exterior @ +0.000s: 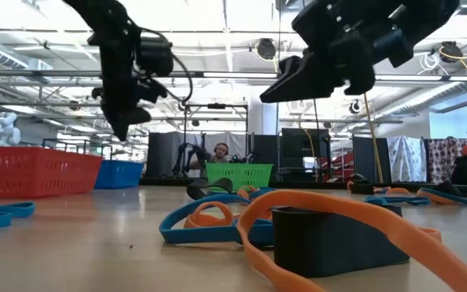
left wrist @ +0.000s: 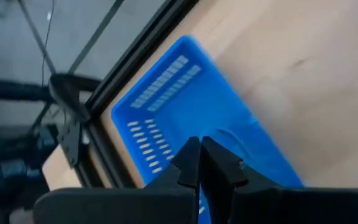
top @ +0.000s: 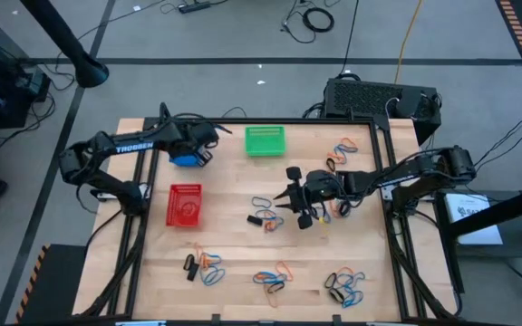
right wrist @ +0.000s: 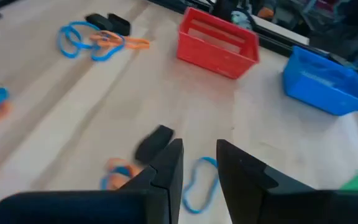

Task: Sort rubber bands into baskets
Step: Put the blue rubber band into the blue bin

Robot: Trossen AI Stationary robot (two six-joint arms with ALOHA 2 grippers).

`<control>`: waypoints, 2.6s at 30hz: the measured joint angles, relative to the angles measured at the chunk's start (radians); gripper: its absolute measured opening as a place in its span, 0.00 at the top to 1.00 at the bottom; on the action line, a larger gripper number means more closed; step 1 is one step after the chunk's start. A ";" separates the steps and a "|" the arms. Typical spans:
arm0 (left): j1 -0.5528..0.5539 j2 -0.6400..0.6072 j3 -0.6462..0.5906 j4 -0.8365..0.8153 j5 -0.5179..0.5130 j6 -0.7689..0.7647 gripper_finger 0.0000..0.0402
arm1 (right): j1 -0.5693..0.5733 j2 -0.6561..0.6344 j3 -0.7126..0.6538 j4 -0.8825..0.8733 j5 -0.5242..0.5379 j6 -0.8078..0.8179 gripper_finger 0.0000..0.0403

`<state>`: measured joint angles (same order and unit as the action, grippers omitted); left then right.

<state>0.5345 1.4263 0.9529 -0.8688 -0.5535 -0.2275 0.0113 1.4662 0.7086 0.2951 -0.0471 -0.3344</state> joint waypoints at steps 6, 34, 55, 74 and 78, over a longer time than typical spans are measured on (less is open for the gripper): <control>0.086 0.000 -0.016 0.008 0.001 -0.003 0.97 | -0.056 0.000 0.000 0.000 0.000 0.024 0.77; 0.107 0.000 -0.049 0.051 0.001 0.059 0.67 | 0.076 0.000 0.000 0.001 -0.006 0.502 0.77; -0.590 -0.092 0.026 0.093 0.483 -0.160 0.67 | 0.201 0.000 0.001 0.043 -0.005 0.517 0.77; -0.970 0.180 -0.011 0.369 0.612 -0.367 0.67 | 0.200 0.000 0.001 -0.096 0.133 0.234 0.77; -0.970 0.207 -0.011 0.381 0.689 -0.358 0.67 | 0.197 0.001 0.001 -0.107 0.231 0.203 0.77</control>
<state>-0.4351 1.6335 0.9421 -0.4879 0.1352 -0.5856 0.2088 1.4670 0.7094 0.1880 0.1839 -0.1319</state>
